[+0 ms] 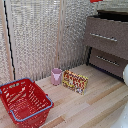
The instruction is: Transport the gripper mindfully toward the orange-red bowl and clasp it to elevate with ease. Ensure your robot's arm aligns efficiently with the top drawer's opening. Carefully slide the orange-red bowl into the designated spot with precision. After confirmation, withdraw the gripper gently. Close the drawer smoothly by transitioning the gripper to its handle.
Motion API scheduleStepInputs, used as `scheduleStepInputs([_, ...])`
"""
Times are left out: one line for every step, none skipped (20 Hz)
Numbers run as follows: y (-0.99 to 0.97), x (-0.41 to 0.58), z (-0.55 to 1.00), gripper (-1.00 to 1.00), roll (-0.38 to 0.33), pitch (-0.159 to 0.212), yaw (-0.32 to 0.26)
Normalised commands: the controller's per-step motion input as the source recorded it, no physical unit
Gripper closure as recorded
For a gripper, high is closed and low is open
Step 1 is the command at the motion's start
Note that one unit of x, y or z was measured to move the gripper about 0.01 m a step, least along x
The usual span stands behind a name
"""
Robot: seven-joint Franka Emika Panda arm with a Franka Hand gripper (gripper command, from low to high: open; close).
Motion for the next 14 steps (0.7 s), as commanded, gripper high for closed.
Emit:
scheduleStepInputs([-0.59, 0.0, 0.19, 1.0, 0.0, 0.023, -0.213])
scheduleStepInputs([-0.58, 0.0, 0.18, 1.0, -0.001, 0.019, -0.214])
scheduleStepInputs([-0.6, 0.0, 0.18, 1.0, -0.001, 0.02, -0.209])
scheduleStepInputs([-0.62, 0.0, 0.15, 1.0, 0.0, 0.026, -0.199])
scheduleStepInputs([-0.64, 0.0, 0.13, 1.0, 0.0, 0.02, -0.193])
scheduleStepInputs([-0.67, 0.0, 0.09, 1.0, 0.0, 0.008, -0.184])
scheduleStepInputs([-0.68, 0.0, 0.07, 1.0, 0.0, 0.0, -0.18])
scheduleStepInputs([-0.65, 0.0, 0.07, 1.0, 0.0, 0.0, -0.17])
scheduleStepInputs([-0.61, 0.0, 0.02, 1.0, 0.0, 0.0, -0.161])
scheduleStepInputs([-0.58, 0.0, 0.03, 1.0, 0.0, 0.0, -0.166])
scheduleStepInputs([-0.54, 0.0, 0.02, 1.0, 0.0, 0.0, -0.168])
scheduleStepInputs([-0.47, 0.0, 0.0, 1.0, 0.0, 0.0, -0.155])
scheduleStepInputs([-0.4, 0.0, 0.0, 1.0, 0.0, 0.0, -0.15])
scheduleStepInputs([-0.29, 0.0, 0.0, 1.0, 0.0, 0.0, -0.132])
